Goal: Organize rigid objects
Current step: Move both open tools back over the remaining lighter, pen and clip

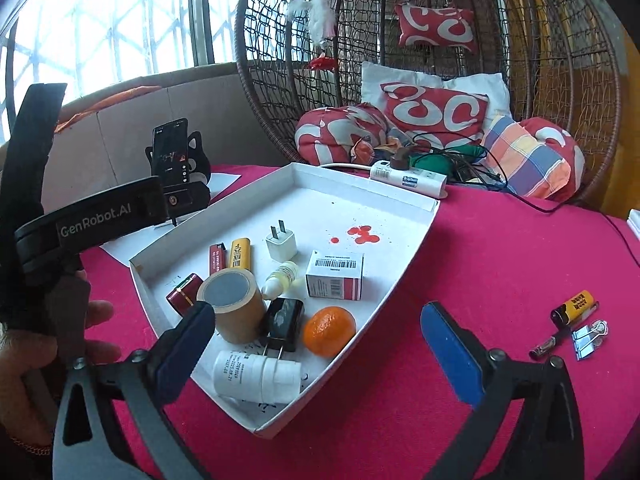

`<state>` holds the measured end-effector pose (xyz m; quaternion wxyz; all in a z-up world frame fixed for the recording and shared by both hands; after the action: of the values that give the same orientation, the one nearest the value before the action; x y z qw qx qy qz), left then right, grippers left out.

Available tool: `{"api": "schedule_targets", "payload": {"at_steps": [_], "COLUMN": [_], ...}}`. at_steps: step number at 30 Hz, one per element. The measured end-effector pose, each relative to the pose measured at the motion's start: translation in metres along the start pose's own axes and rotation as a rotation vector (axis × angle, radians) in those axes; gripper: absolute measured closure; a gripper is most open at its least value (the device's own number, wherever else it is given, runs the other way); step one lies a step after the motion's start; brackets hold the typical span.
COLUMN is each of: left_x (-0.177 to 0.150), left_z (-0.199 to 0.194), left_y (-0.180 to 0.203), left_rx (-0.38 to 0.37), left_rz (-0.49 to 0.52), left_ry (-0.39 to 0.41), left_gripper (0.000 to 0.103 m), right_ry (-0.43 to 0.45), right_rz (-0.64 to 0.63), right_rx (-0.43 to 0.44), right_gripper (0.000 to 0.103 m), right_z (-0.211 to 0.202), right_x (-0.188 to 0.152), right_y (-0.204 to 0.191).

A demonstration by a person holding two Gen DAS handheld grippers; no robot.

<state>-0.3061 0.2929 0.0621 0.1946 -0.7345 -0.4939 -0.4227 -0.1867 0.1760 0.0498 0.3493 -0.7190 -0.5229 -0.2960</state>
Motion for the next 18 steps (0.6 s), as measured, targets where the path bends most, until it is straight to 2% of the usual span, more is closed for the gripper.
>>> {"api": "schedule_targets", "payload": {"at_steps": [10, 18], "left_x": [0.001, -0.002], "left_z": [-0.015, -0.021], "left_y": [0.028, 0.051], "left_rx": [-0.035, -0.068], "left_rz": [0.045, 0.081], "left_ry": [0.021, 0.026], "left_gripper": [0.0, 0.0], "right_ry": [0.02, 0.063], "right_rz": [0.024, 0.1], "right_rx": [0.014, 0.023], "right_gripper": [0.0, 0.0], "right_z": [-0.014, -0.035], "right_x": [0.0, 0.007], "right_y": [0.007, 0.029]}}
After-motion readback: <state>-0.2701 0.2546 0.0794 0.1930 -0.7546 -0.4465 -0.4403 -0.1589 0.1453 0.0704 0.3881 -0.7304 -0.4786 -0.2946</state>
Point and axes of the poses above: each gripper's, at about its wrist camera, not at the fingertips, and z roughly the way its jaws point, y to its right, x to its top, the point moved 5 cm from there along z, roughly the way its jaws point, and after that the axes turned 8 degrees about z, right-handed, at the moved point
